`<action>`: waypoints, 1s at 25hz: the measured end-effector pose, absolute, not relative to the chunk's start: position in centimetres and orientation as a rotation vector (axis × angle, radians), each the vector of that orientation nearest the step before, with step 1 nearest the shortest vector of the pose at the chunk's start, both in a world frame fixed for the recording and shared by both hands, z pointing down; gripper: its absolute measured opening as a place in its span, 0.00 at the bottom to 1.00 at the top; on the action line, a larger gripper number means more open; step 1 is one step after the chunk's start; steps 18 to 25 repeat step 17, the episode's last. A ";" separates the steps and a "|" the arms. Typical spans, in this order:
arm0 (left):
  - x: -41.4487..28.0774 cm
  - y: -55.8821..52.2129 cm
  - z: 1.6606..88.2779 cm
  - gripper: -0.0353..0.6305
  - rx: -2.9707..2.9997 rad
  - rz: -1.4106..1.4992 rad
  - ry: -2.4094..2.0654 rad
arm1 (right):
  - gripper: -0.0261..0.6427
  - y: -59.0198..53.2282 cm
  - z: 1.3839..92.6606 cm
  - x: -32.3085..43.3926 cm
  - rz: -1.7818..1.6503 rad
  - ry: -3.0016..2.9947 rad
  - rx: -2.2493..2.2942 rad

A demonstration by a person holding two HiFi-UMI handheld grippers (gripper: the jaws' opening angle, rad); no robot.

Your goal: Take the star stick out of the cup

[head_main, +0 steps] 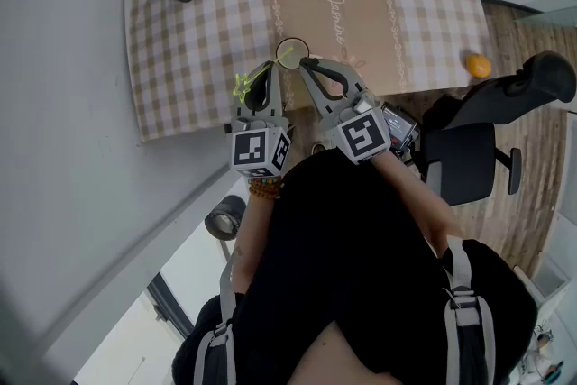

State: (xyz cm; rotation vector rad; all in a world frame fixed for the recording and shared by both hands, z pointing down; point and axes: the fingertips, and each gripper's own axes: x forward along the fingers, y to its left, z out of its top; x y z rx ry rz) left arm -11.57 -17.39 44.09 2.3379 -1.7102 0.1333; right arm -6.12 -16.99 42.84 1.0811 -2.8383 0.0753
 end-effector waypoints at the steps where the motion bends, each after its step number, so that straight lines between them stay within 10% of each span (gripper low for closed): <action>1: -11.6 -17.4 44.1 0.08 2.335 0.132 -1.713 | 0.05 -17.0 42.9 -6.1 0.074 -2.837 1.080; 25: -11.6 -16.9 45.1 0.08 2.316 0.142 -1.708 | 0.05 -16.9 43.9 -6.0 0.091 -2.831 1.069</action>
